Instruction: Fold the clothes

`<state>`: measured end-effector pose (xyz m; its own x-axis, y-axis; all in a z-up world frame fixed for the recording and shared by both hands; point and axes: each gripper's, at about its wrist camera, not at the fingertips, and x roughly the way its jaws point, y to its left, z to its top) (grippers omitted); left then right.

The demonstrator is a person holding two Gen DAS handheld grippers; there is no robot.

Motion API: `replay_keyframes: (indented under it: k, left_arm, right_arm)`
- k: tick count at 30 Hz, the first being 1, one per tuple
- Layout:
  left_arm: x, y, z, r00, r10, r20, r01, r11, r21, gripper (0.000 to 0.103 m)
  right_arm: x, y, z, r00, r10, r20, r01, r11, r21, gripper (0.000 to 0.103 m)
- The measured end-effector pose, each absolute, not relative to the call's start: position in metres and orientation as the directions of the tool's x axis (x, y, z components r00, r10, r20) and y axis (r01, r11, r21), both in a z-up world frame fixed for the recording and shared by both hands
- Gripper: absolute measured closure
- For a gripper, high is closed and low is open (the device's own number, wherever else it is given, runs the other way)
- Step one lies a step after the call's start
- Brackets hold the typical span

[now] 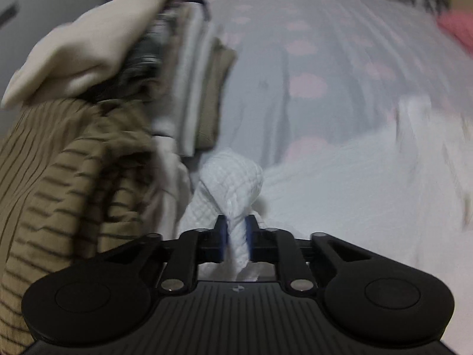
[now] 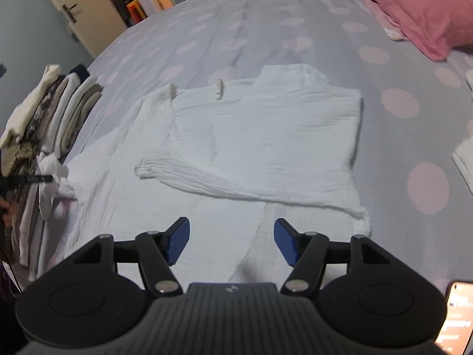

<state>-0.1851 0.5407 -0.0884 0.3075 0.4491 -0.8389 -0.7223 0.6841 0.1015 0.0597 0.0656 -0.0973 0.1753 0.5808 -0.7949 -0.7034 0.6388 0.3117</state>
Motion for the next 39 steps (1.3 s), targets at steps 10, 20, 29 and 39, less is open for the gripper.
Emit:
replay_keyframes:
  k: [10, 20, 29, 39]
  left_arm:
    - [-0.206, 0.531, 0.018, 0.563, 0.287, -0.775, -0.616, 0.771, -0.162, 0.096]
    - [-0.177, 0.524, 0.062, 0.695, -0.067, -0.716, -0.426, 0.764, -0.484, 0.096]
    - [-0.06, 0.455, 0.005, 0.606, -0.225, -0.763, -0.358, 0.779, -0.515, 0.096]
    - [0.017, 0.402, -0.055, 0.518, -0.338, -0.786, -0.272, 0.806, -0.526, 0.076]
  right_arm:
    - [0.053, 0.067, -0.095, 0.163, 0.578, -0.799, -0.72, 0.623, 0.304, 0.037]
    - [0.064, 0.06, -0.086, 0.185, 0.6, -0.779, -0.688, 0.645, 0.333, 0.037]
    - [0.07, 0.057, -0.085, 0.201, 0.594, -0.779, -0.676, 0.659, 0.328, 0.037]
    - [0.093, 0.058, -0.1, 0.242, 0.543, -0.804, -0.642, 0.711, 0.287, 0.037]
